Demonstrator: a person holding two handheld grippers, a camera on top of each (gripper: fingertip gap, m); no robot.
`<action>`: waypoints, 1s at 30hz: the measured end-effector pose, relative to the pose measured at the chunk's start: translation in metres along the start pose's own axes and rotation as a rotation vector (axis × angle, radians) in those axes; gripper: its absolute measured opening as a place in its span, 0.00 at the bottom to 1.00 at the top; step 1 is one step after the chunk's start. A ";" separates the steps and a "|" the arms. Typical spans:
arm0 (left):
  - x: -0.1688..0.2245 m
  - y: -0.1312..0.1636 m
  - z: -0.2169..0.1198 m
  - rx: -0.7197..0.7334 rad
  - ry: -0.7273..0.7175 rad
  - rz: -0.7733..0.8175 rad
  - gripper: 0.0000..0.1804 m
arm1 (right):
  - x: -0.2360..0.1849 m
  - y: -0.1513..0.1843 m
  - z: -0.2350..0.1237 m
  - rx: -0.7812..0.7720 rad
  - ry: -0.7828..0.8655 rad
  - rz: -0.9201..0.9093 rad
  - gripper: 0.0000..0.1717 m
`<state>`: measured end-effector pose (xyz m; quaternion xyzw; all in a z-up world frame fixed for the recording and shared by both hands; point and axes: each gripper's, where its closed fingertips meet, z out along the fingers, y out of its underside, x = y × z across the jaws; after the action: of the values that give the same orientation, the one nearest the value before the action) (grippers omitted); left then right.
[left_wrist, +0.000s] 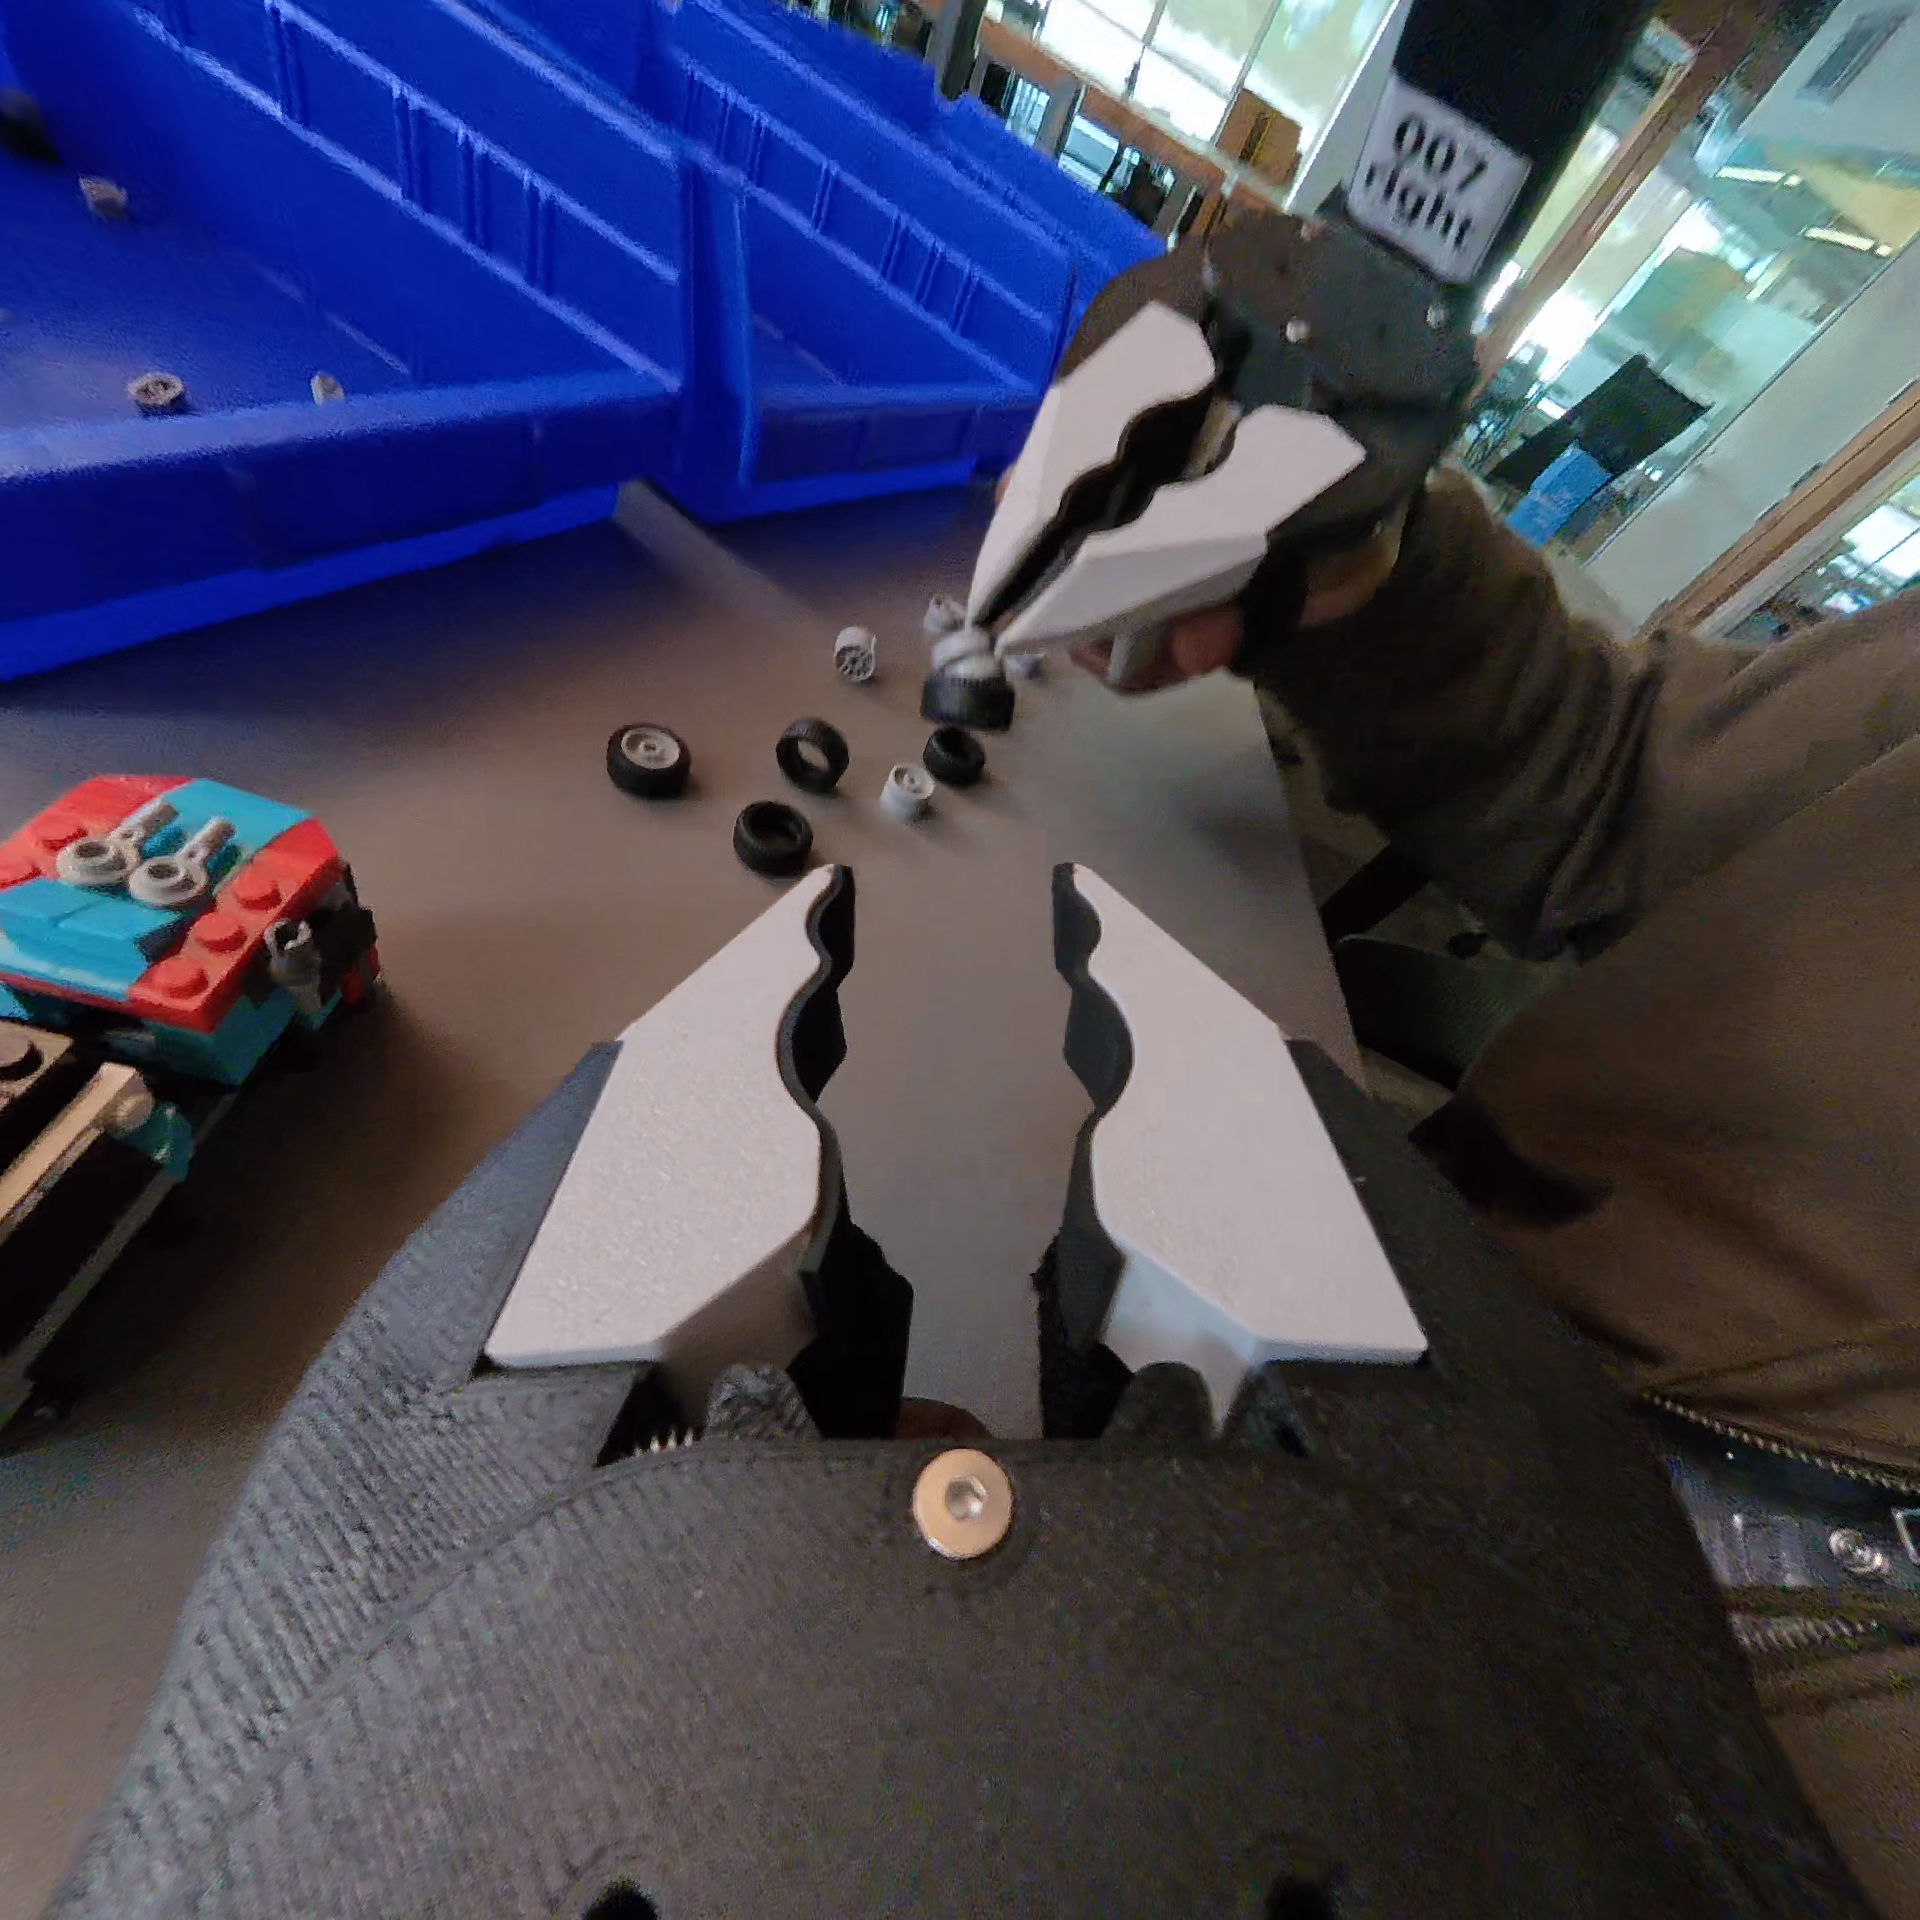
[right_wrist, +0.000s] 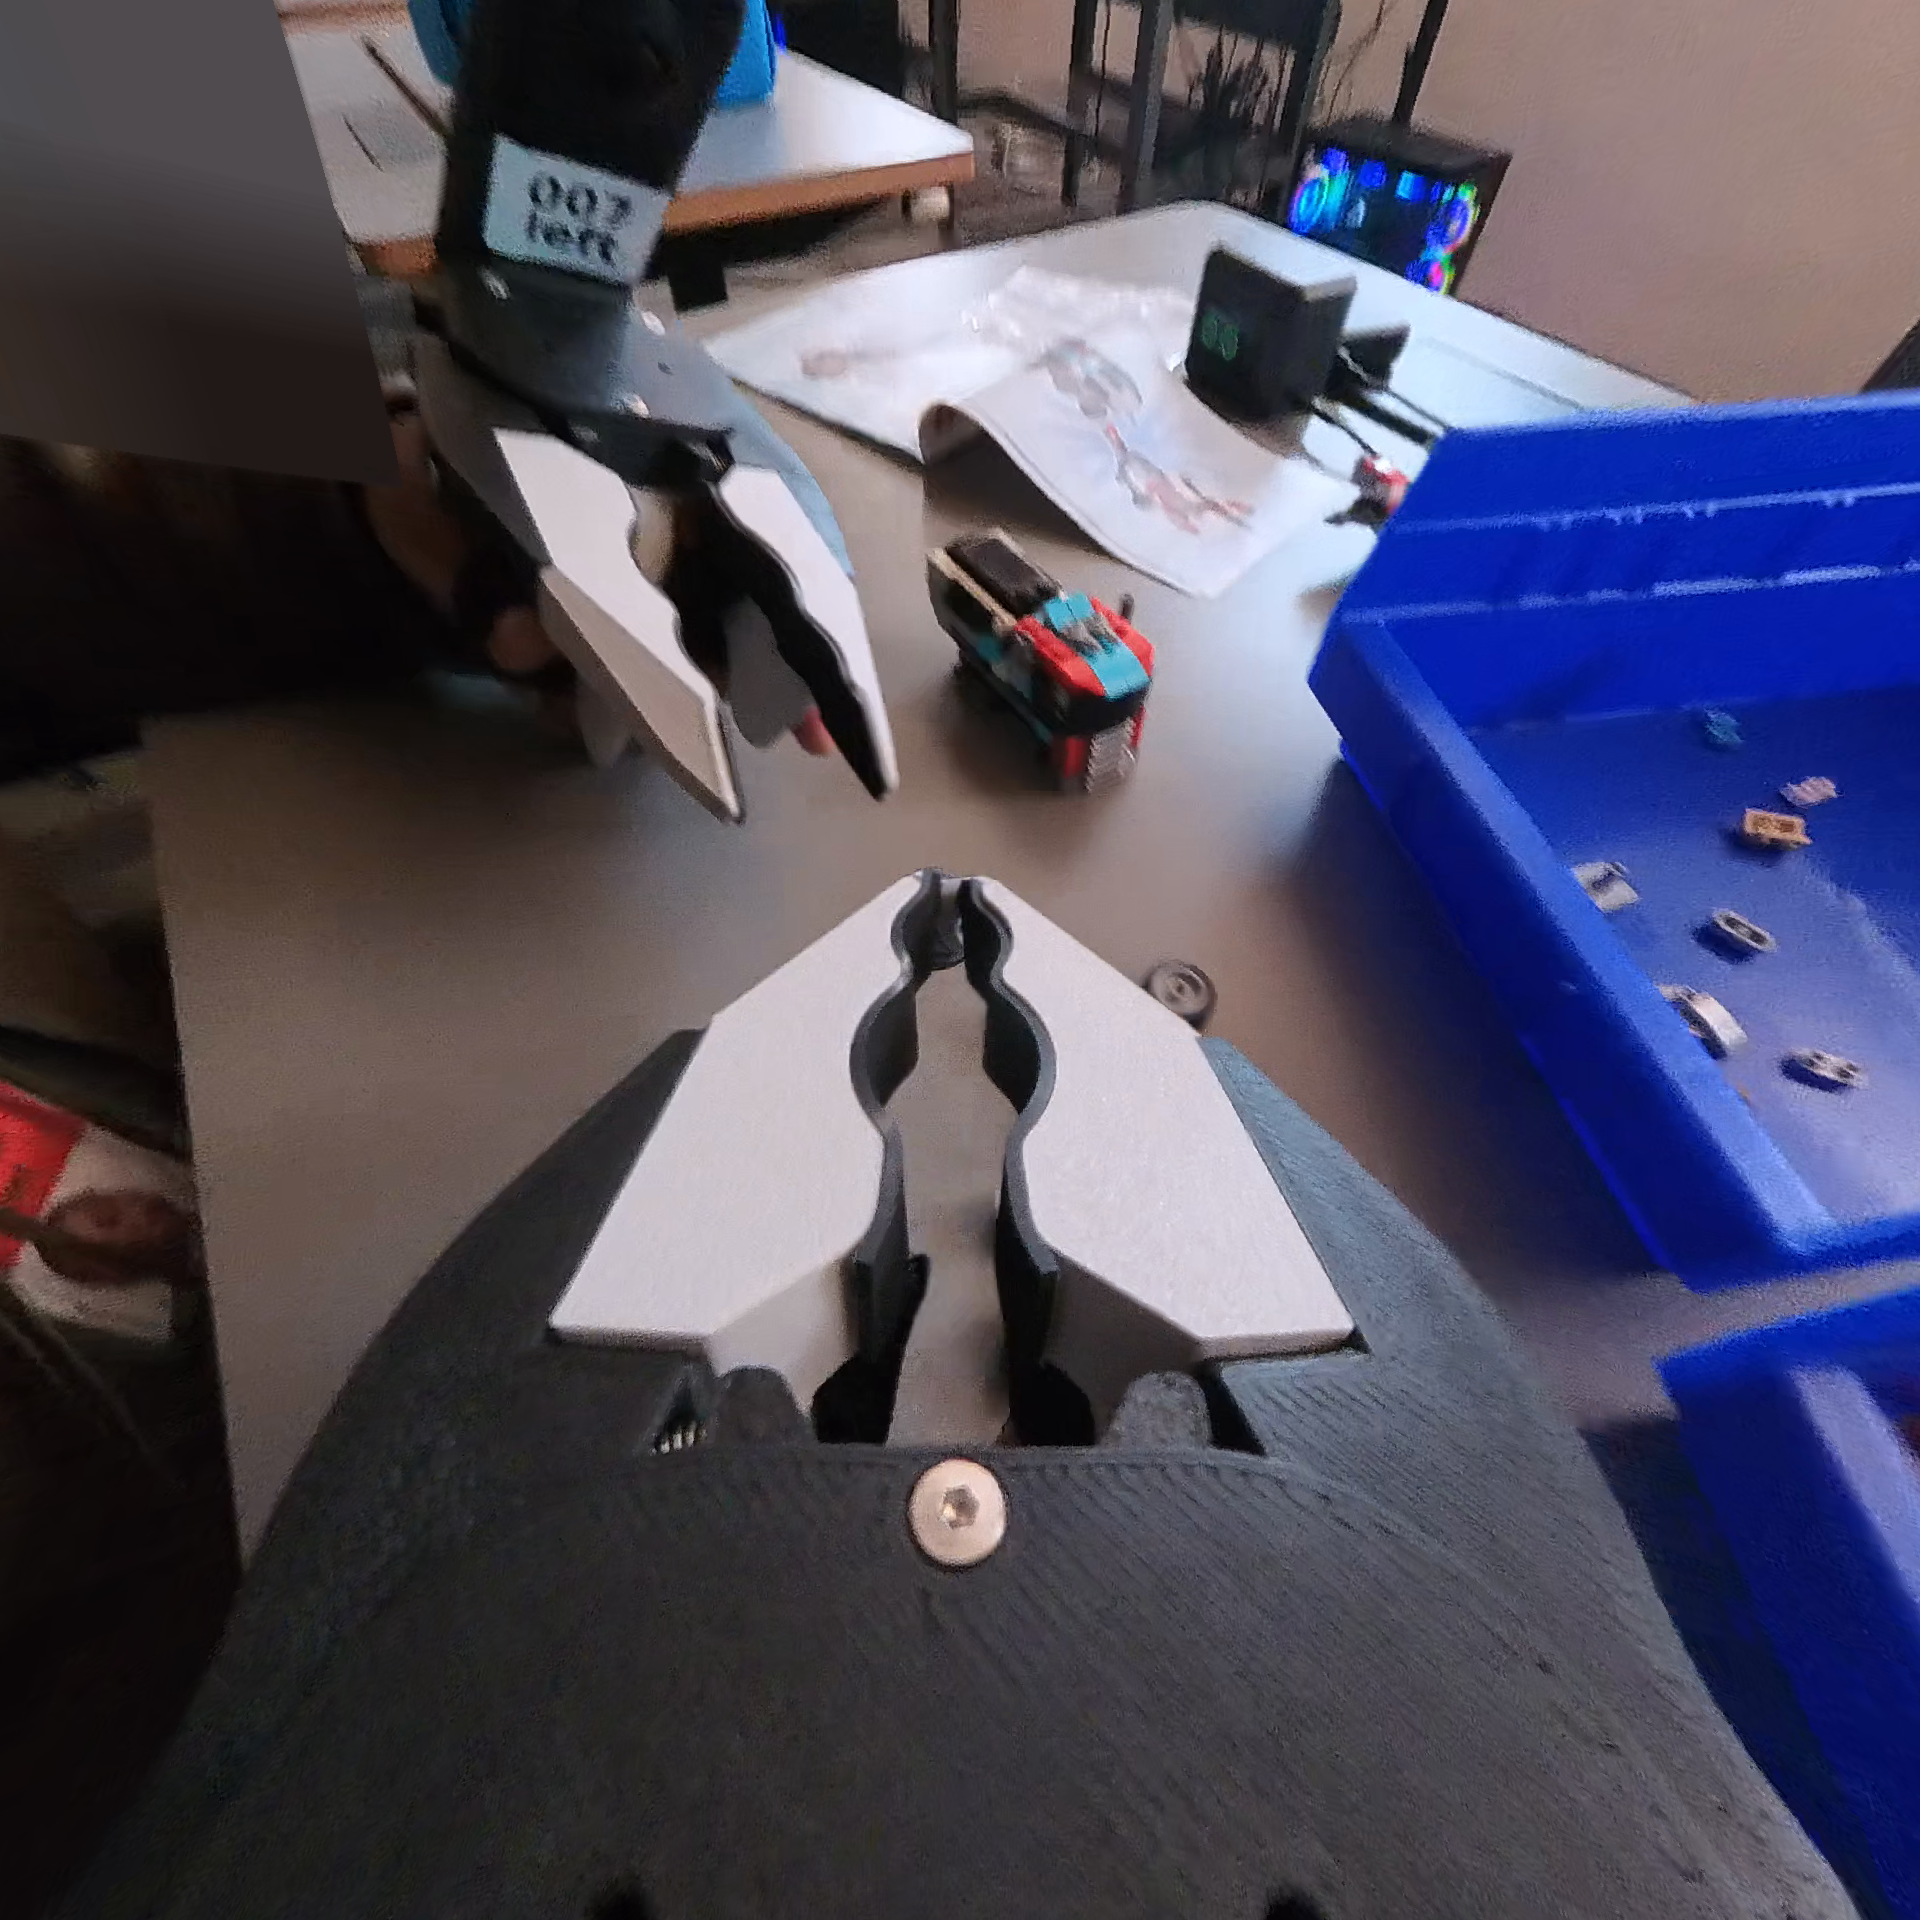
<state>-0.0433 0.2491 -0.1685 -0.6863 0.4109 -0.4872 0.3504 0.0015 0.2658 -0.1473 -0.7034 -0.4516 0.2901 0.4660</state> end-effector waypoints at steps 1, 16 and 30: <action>0.002 -0.002 0.001 0.012 0.001 0.010 0.23 | -0.007 -0.004 0.005 0.026 -0.001 0.007 0.02; 0.006 0.029 0.026 -0.211 -0.053 0.127 0.13 | -0.038 0.007 0.033 0.019 0.020 -0.031 0.00; -0.019 0.047 -0.009 -0.329 -0.140 0.123 0.22 | -0.037 0.036 0.035 -0.123 0.038 0.015 0.07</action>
<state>-0.0656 0.2461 -0.2149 -0.7401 0.5007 -0.3423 0.2904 -0.0299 0.2408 -0.1945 -0.7395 -0.4543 0.2518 0.4282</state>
